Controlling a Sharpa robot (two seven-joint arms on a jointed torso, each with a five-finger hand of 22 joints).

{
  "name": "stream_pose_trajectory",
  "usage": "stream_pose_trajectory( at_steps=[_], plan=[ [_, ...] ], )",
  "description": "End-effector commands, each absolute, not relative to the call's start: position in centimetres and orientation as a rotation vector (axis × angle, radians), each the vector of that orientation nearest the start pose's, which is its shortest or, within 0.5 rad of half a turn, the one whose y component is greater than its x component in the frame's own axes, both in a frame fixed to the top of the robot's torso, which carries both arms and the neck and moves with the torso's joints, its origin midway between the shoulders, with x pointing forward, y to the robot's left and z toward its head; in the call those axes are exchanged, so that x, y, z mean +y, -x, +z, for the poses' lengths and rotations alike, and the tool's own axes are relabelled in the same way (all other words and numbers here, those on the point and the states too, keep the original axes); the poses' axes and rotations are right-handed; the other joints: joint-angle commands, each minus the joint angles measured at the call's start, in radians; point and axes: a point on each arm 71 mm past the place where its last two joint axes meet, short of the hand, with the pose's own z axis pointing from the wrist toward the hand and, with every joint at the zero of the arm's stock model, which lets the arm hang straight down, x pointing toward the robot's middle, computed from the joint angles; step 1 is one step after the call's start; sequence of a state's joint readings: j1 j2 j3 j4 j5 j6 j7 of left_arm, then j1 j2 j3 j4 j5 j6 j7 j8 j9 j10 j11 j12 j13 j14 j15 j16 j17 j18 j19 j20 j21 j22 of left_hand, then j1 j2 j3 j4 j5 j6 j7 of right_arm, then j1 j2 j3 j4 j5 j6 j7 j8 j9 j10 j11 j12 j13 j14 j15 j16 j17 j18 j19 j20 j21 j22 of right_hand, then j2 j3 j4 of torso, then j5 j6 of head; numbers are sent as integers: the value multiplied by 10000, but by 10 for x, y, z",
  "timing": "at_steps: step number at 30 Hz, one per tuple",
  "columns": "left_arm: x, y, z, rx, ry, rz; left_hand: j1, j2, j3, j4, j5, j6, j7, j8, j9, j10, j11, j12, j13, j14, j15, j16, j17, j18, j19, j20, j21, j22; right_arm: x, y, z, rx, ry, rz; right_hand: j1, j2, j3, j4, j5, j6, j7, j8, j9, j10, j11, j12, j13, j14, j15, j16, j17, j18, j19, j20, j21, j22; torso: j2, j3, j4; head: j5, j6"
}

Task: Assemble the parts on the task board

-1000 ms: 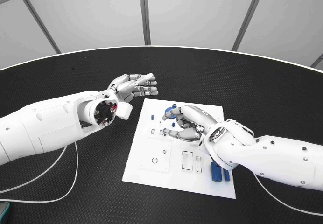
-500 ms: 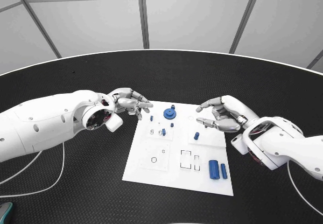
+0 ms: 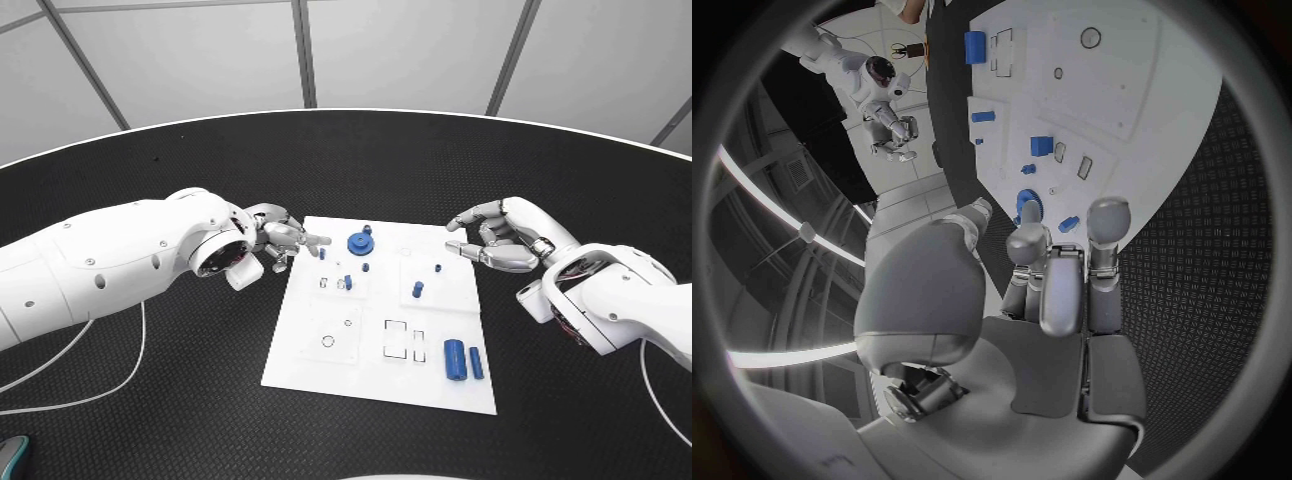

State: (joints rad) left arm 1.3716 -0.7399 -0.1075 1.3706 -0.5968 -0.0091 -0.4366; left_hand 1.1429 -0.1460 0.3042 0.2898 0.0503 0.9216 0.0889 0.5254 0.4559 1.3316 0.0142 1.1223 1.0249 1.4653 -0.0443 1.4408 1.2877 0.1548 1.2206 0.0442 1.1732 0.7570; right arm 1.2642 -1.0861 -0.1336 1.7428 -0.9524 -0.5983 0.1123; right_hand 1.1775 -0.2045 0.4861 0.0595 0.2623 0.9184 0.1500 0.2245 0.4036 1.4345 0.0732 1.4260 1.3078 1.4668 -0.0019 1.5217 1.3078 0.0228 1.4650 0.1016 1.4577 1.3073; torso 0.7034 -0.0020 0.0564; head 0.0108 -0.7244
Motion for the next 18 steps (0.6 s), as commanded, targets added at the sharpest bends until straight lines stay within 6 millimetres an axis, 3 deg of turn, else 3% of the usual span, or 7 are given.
stream_pose_trajectory(
  at_steps=[1,3,9,18],
  plan=[
    [195,-523,-174,22528,6177,-6812,-389,98,-328,35,-2,-89,-58,401,313,160,-44,763,767,376,-113,47,29,-140,172,-22,305,448,-261,-442,-156,14793,-3098,9025,-59,-1,3,58,42,38,8,65,10,14,-70,-26,1159,722,-69,-50,1380,137,401,-66,-32,1332,8,12,-18,50,-14],
    [190,-523,-176,22761,6019,-6523,-472,184,-583,19,-28,-174,-112,773,623,169,-112,1097,1087,377,-156,44,28,-171,213,-61,487,686,-261,-442,-157,14817,-3136,8978,-60,-2,0,62,48,26,8,62,7,14,-71,-28,1156,720,-71,-55,1369,139,398,-69,-39,1324,8,16,-22,46,-27],
    [175,-523,-177,23178,5520,-5926,-671,328,-1137,29,-9,-349,-214,1362,1217,202,-199,1421,1383,381,-231,40,31,-215,265,-125,728,1013,-262,-444,-158,14905,-3229,8862,-60,-4,-2,67,56,10,8,58,4,19,-72,-25,1159,719,-73,-58,1366,139,398,-72,-42,1322,13,28,-21,25,-71],
    [154,-525,-179,23647,5045,-5588,-772,394,-1421,37,-11,-461,-234,1533,1434,183,-216,1468,1409,381,-247,35,29,-227,266,-142,801,1106,-260,-446,-160,14997,-3283,8805,-56,-5,-3,75,85,-25,11,50,-3,15,-73,-34,1150,718,-77,-65,1358,141,396,-79,-51,1314,17,46,-40,-63,-121]
  ],
)
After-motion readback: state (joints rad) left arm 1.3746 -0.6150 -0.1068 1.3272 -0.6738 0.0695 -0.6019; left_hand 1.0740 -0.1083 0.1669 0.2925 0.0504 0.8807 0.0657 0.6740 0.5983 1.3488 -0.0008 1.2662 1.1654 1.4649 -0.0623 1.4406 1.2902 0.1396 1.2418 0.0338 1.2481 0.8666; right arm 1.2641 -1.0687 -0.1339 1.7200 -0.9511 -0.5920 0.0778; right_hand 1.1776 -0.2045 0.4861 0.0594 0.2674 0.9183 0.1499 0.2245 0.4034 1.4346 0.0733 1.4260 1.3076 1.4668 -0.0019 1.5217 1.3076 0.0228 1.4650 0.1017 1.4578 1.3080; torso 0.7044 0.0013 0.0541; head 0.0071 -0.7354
